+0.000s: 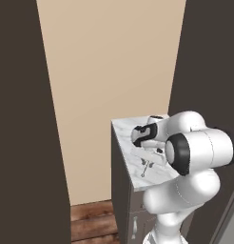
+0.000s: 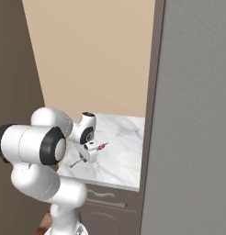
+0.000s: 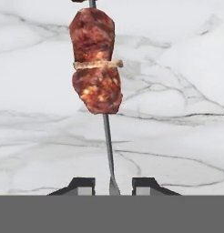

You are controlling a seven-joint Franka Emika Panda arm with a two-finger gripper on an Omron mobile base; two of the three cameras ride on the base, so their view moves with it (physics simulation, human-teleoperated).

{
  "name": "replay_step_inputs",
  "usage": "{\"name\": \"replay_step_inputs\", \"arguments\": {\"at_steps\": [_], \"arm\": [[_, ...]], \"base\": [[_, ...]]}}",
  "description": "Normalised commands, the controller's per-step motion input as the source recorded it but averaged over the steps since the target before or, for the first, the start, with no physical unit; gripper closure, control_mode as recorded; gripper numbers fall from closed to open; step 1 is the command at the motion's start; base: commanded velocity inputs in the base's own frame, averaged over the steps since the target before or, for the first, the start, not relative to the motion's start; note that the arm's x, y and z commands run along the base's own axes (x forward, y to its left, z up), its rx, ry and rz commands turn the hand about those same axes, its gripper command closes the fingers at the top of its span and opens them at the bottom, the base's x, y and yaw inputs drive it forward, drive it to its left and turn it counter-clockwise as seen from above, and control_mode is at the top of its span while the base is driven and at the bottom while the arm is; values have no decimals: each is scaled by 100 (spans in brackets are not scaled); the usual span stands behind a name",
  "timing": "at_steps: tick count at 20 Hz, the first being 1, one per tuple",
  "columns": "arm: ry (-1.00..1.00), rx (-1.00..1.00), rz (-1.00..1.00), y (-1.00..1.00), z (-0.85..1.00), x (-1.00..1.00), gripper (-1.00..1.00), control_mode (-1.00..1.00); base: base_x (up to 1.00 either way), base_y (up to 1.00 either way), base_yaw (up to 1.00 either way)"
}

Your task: Store the kebab skewer in the freezer for long-term storage. Close the freezer door after placing the cooked food.

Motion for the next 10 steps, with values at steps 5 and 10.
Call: {"name": "replay_step_inputs", "arguments": {"at_steps": [5,10], "arm": [[-3,-7,0,13,38,-12,100,-100],[-18,-13,0,0,84,-54,100,-100]], "base": [[0,0,0],[0,0,0]]}}
